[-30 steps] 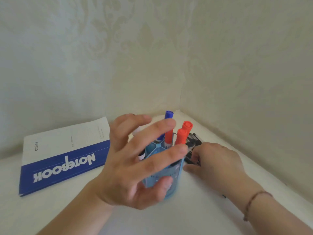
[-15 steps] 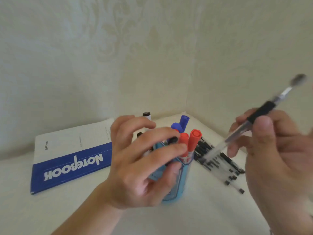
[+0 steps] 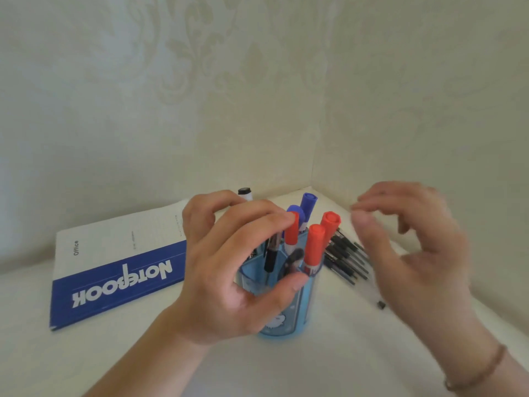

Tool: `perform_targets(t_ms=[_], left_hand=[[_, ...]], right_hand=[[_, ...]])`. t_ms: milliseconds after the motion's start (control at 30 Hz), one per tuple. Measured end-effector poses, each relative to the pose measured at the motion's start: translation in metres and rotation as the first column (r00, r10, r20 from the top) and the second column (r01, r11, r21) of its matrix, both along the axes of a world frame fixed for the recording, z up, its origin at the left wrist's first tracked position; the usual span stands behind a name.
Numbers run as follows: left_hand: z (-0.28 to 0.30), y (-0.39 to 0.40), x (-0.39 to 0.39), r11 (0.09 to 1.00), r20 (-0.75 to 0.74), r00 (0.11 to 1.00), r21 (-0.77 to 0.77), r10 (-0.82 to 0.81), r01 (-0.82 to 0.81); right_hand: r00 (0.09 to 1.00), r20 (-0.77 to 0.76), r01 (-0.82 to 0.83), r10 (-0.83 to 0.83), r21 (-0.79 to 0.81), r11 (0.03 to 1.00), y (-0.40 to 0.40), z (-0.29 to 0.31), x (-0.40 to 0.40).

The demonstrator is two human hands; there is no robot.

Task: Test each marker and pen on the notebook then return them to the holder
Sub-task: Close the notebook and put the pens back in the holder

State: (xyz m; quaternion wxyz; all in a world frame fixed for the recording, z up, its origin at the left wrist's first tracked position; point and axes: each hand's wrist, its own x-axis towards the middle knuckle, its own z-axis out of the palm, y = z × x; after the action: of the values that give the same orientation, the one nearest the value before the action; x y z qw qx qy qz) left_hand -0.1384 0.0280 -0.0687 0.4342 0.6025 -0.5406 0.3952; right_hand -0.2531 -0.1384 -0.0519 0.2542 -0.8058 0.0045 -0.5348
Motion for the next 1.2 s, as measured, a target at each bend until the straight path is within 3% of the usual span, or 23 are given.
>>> perform_targets(t_ms=[67, 133, 200, 300, 467, 533, 600, 667, 700, 767, 867, 1000, 1133, 1200], left_hand=[[-0.001, -0.001, 0.000, 1.000, 0.002, 1.000, -0.023, -0.007, 0.007], [-0.002, -0.002, 0.000, 0.999, -0.002, 1.000, -0.042, 0.005, -0.005], [-0.004, -0.002, 0.000, 0.998, -0.023, 0.999, -0.047, 0.034, -0.035], [-0.003, -0.002, 0.001, 0.999, -0.068, 0.997, -0.032, 0.041, -0.043], [0.000, 0.007, 0.008, 0.996, -0.100, 0.994, 0.081, -0.037, 0.046], [0.001, 0.015, 0.015, 0.973, -0.104, 0.992, 0.212, -0.073, 0.093], [0.003, 0.022, 0.020, 0.949, -0.114, 0.991, 0.295, -0.076, 0.107], [0.004, 0.024, 0.023, 0.945, -0.127, 0.990, 0.313, -0.060, 0.097], [0.004, 0.024, 0.023, 0.943, -0.131, 0.990, 0.318, -0.057, 0.096], [0.003, 0.023, 0.021, 0.940, -0.131, 0.989, 0.325, -0.066, 0.106], [0.000, 0.018, 0.016, 0.943, -0.095, 0.993, 0.320, -0.067, 0.094], [-0.004, 0.011, 0.010, 0.961, -0.044, 0.999, 0.275, -0.029, 0.040], [-0.005, 0.010, 0.010, 0.964, -0.045, 0.999, 0.264, -0.023, 0.035], [-0.004, 0.010, 0.010, 0.964, -0.050, 0.998, 0.265, -0.025, 0.038]], right_hand=[[0.967, -0.238, 0.122, -0.091, 0.120, 0.985, -0.023, -0.006, 0.004], [0.804, -0.562, 0.240, -0.197, 0.003, 0.971, -0.040, -0.016, 0.008], [0.611, -0.759, 0.225, -0.222, -0.102, 0.969, -0.039, -0.024, 0.013], [0.421, -0.857, 0.166, -0.298, -0.250, 0.954, -0.029, -0.032, 0.020], [0.337, -0.838, 0.206, -0.430, -0.380, 0.902, -0.020, -0.030, 0.020], [0.429, -0.805, 0.236, -0.410, -0.338, 0.911, -0.026, -0.029, 0.019], [0.665, -0.701, 0.291, -0.258, -0.076, 0.954, -0.033, -0.025, 0.015], [0.908, -0.412, 0.196, -0.071, 0.269, 0.943, -0.035, -0.014, 0.010], [0.974, -0.228, 0.080, 0.015, 0.402, 0.912, -0.032, -0.008, 0.007], [0.985, 0.101, -0.169, 0.137, 0.483, 0.859, -0.021, 0.003, -0.003], [0.919, 0.287, -0.381, 0.270, 0.471, 0.796, -0.005, 0.008, -0.013], [0.879, 0.255, -0.477, 0.403, 0.439, 0.761, 0.017, 0.005, -0.016], [0.934, 0.148, -0.347, 0.324, 0.172, 0.922, 0.027, -0.004, -0.010], [0.953, 0.102, -0.297, 0.286, 0.113, 0.948, 0.023, 0.000, -0.010]])
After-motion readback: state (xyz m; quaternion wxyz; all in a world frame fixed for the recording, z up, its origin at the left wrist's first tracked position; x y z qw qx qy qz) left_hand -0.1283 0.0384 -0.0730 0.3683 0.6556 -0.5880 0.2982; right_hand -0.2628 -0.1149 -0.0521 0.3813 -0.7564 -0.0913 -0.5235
